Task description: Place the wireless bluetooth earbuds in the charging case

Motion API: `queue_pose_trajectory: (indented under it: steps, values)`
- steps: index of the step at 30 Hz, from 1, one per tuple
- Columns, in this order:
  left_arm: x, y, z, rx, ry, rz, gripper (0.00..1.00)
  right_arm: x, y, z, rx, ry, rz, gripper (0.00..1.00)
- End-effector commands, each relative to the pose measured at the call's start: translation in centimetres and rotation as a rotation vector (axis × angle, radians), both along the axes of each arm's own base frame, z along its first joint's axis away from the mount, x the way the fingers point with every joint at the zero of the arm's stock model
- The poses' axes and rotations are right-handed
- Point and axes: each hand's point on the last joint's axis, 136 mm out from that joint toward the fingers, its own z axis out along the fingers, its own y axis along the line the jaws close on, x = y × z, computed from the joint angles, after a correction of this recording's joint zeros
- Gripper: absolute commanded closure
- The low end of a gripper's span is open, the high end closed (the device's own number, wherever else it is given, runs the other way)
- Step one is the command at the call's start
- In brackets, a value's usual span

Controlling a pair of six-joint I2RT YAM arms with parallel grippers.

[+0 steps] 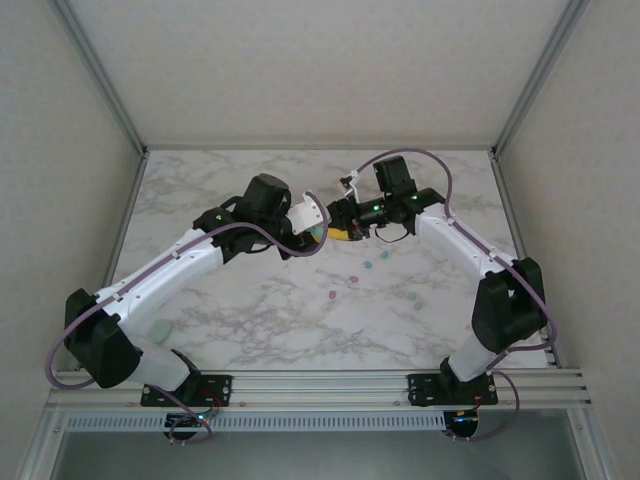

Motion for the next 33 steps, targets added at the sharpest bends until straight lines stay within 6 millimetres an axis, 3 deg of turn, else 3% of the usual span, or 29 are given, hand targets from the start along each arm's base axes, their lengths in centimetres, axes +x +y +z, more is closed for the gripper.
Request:
queue_pose_trajectory:
  steps: [1,6,9,12,14,17,24,27,33]
  values:
    - [-0.5,-0.7,2.2,-0.039,-0.032,-0.037,0.80,-0.5,0.8,0.7,0.027,0.003,0.053,0.49]
    - [-0.5,-0.6,2.2,-0.031,-0.039,-0.043,0.77,-0.8,1.2,0.4,0.021,0.015,0.081,0.63]
    - [-0.5,-0.4,2.2,-0.026,-0.042,-0.042,0.70,-0.6,1.2,0.3,0.011,0.009,0.070,0.72]
    - [-0.4,-0.3,2.3,-0.028,-0.043,-0.032,0.53,-0.4,1.1,0.5,0.008,-0.005,0.054,0.80]
    - [-0.1,0.0,2.5,-0.041,-0.035,-0.008,0.20,-0.1,1.1,1.2,0.026,-0.019,0.039,0.82]
    - [0.6,0.9,3.9,-0.123,-0.032,0.051,0.06,0.5,0.5,2.4,0.057,-0.047,0.003,0.83]
    - [3.0,6.1,11.3,-0.648,-0.085,0.268,0.06,4.1,-2.8,6.5,0.241,-0.017,-0.223,0.86]
    - [2.8,6.7,12.2,-0.749,-0.114,0.279,0.09,5.2,-3.6,8.1,0.331,0.046,-0.308,0.87]
    - [2.6,5.5,12.1,-0.780,-0.135,0.189,0.13,5.7,-3.4,11.7,0.475,0.149,-0.324,0.87]
